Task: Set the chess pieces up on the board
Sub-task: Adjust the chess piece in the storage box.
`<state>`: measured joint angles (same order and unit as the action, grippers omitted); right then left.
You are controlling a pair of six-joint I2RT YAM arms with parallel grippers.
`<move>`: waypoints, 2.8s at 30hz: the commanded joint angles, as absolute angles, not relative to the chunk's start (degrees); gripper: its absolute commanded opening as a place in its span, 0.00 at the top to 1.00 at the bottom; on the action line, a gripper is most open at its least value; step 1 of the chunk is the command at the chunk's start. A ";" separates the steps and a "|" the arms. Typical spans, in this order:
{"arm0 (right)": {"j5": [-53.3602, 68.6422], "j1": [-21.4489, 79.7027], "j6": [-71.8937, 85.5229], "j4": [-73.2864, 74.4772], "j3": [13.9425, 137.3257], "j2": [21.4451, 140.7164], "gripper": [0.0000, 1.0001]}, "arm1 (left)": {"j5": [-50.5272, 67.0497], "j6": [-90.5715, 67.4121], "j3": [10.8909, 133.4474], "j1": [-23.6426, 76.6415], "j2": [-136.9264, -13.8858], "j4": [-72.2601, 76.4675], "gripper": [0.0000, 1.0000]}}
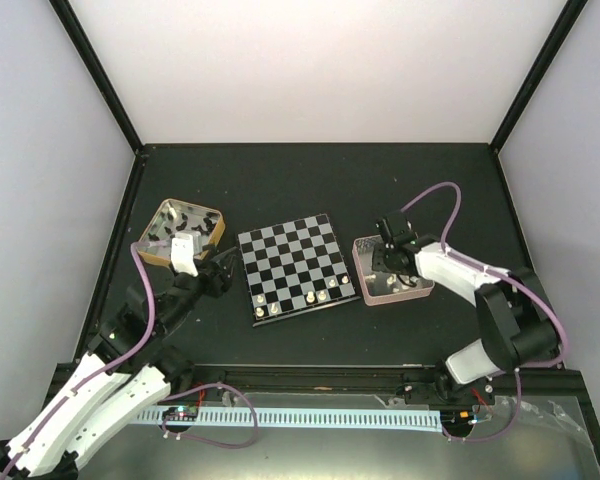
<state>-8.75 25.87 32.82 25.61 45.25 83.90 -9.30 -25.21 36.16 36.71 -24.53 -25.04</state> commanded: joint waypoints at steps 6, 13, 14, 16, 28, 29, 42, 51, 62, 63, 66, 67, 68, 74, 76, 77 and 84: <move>-9.37 24.76 28.05 28.64 51.83 92.82 0.53 | -11.07 -24.15 36.19 36.34 -25.29 -24.32 0.36; -8.64 24.78 27.84 28.21 51.95 95.02 0.58 | -10.72 -24.12 35.95 36.33 -25.70 -24.00 0.36; -8.51 24.73 27.93 28.20 51.94 95.21 0.59 | -10.72 -24.23 35.90 36.35 -25.75 -24.01 0.36; -8.20 24.70 28.23 28.03 51.92 95.36 0.60 | -10.73 -24.19 35.94 36.36 -25.84 -24.09 0.36; -2.74 24.69 32.76 27.39 51.64 95.16 0.64 | -10.98 -24.23 36.03 36.36 -26.19 -24.34 0.36; -2.05 24.74 32.78 27.17 51.48 95.02 0.58 | -10.99 -24.21 36.01 36.38 -26.11 -24.34 0.36; 0.33 24.77 32.15 28.09 48.91 91.82 0.60 | -10.92 -24.29 35.97 36.38 -26.13 -24.54 0.36; 1.15 24.79 31.14 28.34 46.70 89.71 0.61 | -10.73 -24.39 35.95 36.38 -26.20 -24.52 0.36; -2.17 24.79 32.21 27.36 46.92 91.54 0.71 | -10.72 -24.50 35.77 36.36 -26.38 -24.43 0.36; -2.68 24.77 33.02 26.70 46.93 91.69 0.72 | -10.72 -24.46 35.73 36.37 -26.39 -24.41 0.36; -3.80 24.78 36.93 23.52 46.43 91.63 0.72 | -10.74 -24.50 35.69 36.34 -26.38 -24.42 0.36; -3.81 24.79 38.17 22.44 46.29 91.70 0.72 | -10.79 -24.57 35.64 36.30 -26.37 -24.39 0.36; -3.86 24.79 39.37 21.43 46.19 91.84 0.72 | -10.81 -24.56 35.68 36.33 -26.38 -24.38 0.36; -4.72 24.77 45.54 16.10 45.39 92.87 0.69 | -10.97 -24.53 35.68 36.32 -26.37 -24.51 0.36; -4.81 24.76 45.85 15.79 45.27 92.07 0.64 | -11.04 -24.46 35.85 36.35 -26.36 -24.76 0.36; -5.02 24.78 45.83 16.09 45.26 91.44 0.61 | -11.11 -24.55 35.86 36.37 -26.31 -24.85 0.36; -3.72 24.76 40.43 18.85 45.99 88.36 0.50 | -11.16 -24.59 35.82 36.32 -26.36 -24.77 0.36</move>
<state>-3.38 24.97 43.35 17.93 45.80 90.67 -10.28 -25.06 35.73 36.71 -26.00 -25.08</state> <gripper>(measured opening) 0.494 0.643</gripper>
